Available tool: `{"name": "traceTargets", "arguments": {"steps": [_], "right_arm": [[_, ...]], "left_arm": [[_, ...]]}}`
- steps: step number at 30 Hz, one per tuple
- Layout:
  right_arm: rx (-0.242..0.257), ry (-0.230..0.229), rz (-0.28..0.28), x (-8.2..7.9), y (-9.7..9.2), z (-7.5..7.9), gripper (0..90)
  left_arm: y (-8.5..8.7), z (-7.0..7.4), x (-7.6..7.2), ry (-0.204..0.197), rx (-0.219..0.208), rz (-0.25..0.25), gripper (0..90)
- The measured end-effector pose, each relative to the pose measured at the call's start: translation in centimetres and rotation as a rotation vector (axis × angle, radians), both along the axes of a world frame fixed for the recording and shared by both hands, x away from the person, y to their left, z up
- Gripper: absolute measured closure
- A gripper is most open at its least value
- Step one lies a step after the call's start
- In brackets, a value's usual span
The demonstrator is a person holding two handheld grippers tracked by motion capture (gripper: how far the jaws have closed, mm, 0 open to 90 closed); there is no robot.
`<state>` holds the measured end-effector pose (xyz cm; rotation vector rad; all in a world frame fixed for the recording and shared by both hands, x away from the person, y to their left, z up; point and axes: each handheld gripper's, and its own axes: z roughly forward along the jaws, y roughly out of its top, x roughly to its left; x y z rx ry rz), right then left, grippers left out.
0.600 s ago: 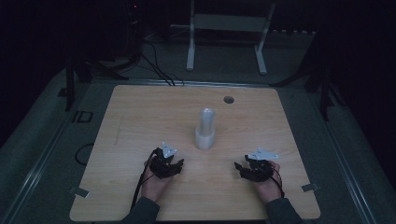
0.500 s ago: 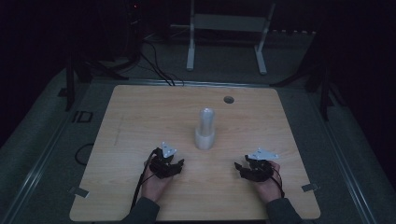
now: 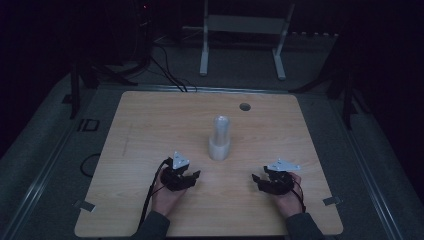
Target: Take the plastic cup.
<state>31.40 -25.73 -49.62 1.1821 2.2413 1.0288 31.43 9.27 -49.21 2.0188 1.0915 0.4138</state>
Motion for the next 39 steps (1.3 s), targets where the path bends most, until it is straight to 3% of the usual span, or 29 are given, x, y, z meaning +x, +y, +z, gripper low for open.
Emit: {"name": "traceTargets", "arguments": {"steps": [10, 14, 21, 26, 31, 39], "right_arm": [[-0.005, 0.009, -0.004, 0.1, -0.1, -0.2, 39.2], [-0.004, -0.002, 0.000, -0.1, 0.0, -0.1, 40.4], [0.049, -0.025, 0.014, -0.2, -0.2, 1.4, 40.6], [0.081, -0.047, 0.019, 0.0, -0.1, 2.8, 40.6], [0.075, -0.071, 0.039, 0.4, 0.5, 4.2, 39.7], [0.064, -0.093, 0.069, 1.5, 1.9, 5.8, 38.9]], "left_arm": [[-0.2, -0.1, -0.3, 0.004, -0.010, -0.002, 46.2], [-0.4, 0.2, -0.3, 0.010, -0.023, -0.036, 46.2], [-1.2, 1.0, -0.1, -0.006, -0.007, -0.067, 44.7], [-1.6, 2.0, 0.5, -0.030, 0.015, -0.059, 46.8], [-1.7, 3.0, 1.0, -0.041, 0.001, -0.068, 50.3], [-2.3, 3.8, 2.1, -0.053, -0.022, -0.081, 48.3]]}}
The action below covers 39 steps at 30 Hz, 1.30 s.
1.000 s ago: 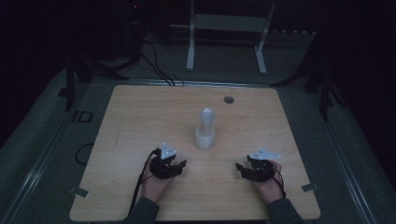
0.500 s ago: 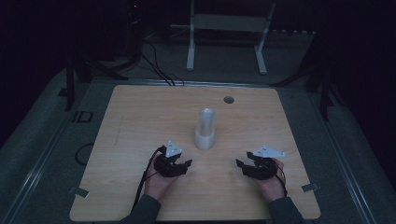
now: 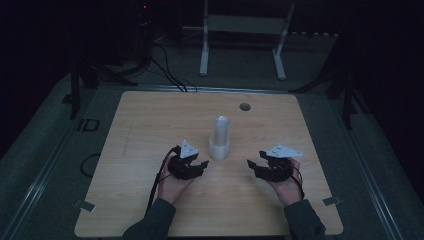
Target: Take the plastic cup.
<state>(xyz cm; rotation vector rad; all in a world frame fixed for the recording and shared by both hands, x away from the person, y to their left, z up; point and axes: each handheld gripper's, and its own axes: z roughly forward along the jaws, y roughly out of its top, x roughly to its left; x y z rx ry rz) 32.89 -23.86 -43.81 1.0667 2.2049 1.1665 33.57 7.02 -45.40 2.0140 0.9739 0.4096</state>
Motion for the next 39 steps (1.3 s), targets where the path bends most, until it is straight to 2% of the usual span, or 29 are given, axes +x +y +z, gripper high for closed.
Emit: {"name": "traceTargets", "arguments": {"steps": [7, 11, 18, 27, 36, 39], "right_arm": [[0.002, -0.020, 0.009, 0.8, 0.6, 1.1, 38.9], [0.027, -0.022, 0.016, 1.2, 0.9, 1.6, 38.9], [0.043, -0.046, 0.027, 1.8, 1.8, 2.6, 38.9], [0.054, -0.065, 0.048, 2.3, 3.1, 3.7, 38.3], [0.058, -0.082, 0.084, 3.0, 4.8, 4.4, 36.4], [0.060, -0.085, 0.093, 3.2, 5.5, 4.6, 35.8]], "left_arm": [[-0.4, 0.2, 1.1, 0.005, -0.018, 0.007, 45.9], [-0.7, 0.4, 1.7, 0.011, -0.031, -0.002, 44.5], [-1.3, 0.3, 2.4, -0.007, -0.046, -0.004, 44.0], [-2.2, 0.1, 3.0, -0.034, -0.060, 0.022, 33.3], [-2.9, -0.4, 3.5, -0.053, -0.060, 0.014, 21.2], [-3.1, -0.5, 3.7, -0.062, -0.065, 0.009, 20.6]]}}
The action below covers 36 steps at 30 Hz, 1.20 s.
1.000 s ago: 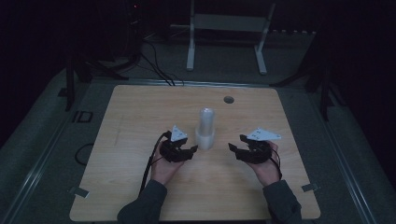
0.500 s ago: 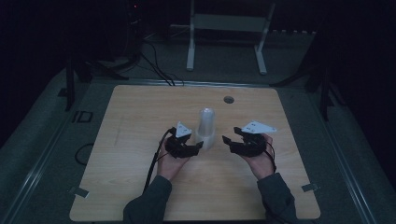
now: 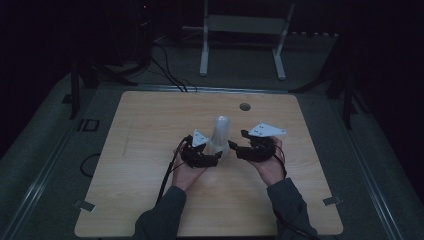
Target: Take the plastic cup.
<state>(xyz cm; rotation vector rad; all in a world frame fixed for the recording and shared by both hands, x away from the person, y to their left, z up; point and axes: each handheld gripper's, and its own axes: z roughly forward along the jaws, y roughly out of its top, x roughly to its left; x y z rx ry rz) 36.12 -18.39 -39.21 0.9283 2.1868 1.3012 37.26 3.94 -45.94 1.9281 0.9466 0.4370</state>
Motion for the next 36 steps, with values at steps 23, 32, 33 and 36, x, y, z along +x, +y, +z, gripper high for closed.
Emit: {"name": "traceTargets", "arguments": {"steps": [23, 32, 33, 36], "right_arm": [[0.034, -0.018, 0.038, 2.7, 3.2, 1.4, 30.0], [0.033, -0.021, 0.049, 3.4, 4.3, 1.6, 30.2], [0.032, -0.020, 0.048, 3.5, 4.3, 1.6, 31.0], [0.034, -0.018, 0.046, 3.5, 4.3, 1.5, 33.5]], "left_arm": [[-0.5, -0.2, 0.3, -0.074, -0.015, 0.011, 20.9], [-1.0, -0.4, 0.8, -0.079, -0.023, 0.007, 17.6], [-1.1, -0.5, 0.8, -0.080, -0.026, 0.005, 17.6], [-1.3, -0.6, 0.9, -0.090, -0.030, 0.014, 17.7]]}}
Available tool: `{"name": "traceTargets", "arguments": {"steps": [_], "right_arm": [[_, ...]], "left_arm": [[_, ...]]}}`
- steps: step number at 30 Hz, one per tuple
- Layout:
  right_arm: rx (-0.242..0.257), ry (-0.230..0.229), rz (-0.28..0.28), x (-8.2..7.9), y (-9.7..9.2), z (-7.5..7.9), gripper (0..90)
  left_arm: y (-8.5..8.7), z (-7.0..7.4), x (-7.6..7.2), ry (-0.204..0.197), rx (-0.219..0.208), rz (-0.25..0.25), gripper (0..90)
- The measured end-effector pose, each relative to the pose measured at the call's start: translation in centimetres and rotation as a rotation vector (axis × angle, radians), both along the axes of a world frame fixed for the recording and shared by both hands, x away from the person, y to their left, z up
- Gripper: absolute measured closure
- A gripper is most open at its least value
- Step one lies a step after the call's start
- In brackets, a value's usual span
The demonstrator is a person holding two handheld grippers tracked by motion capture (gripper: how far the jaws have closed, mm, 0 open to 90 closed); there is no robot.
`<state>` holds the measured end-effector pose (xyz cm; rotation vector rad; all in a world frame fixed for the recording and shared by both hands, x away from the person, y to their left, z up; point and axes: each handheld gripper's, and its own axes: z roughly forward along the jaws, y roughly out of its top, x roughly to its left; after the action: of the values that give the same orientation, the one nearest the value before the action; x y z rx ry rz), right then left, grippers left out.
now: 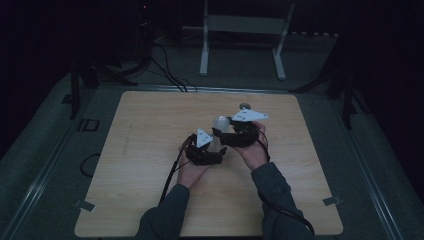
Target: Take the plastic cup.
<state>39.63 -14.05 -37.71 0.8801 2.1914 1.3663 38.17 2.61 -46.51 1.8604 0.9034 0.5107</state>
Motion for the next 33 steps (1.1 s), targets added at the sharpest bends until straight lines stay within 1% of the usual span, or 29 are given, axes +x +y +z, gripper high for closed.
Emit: {"name": "traceTargets", "arguments": {"steps": [5, 9, 20, 23, 28, 33], "right_arm": [[0.009, 0.009, -0.002, 0.03, -0.14, -0.02, 36.4], [0.021, 0.020, 0.000, 0.11, -0.29, 0.01, 37.7], [0.025, 0.008, -0.004, 0.13, -0.14, 0.17, 38.1], [0.023, 0.010, -0.001, 0.22, -0.09, 0.20, 37.1], [0.020, 0.015, 0.003, 0.45, 0.14, 0.33, 35.2], [0.010, 0.013, 0.004, 0.64, 0.34, 0.35, 38.3]], "left_arm": [[-0.38, -0.03, 0.13, -0.017, -0.007, 0.008, 17.9], [-0.69, -0.15, 0.26, -0.022, 0.007, 0.013, 19.5], [-0.72, -0.22, 0.30, -0.027, 0.009, 0.020, 20.9], [-0.75, -0.24, 0.29, -0.029, 0.008, 0.021, 20.9], [-0.88, -0.25, 0.22, -0.037, 0.020, 0.020, 21.1], [-0.82, -0.26, 0.25, -0.037, 0.018, 0.019, 21.1]]}}
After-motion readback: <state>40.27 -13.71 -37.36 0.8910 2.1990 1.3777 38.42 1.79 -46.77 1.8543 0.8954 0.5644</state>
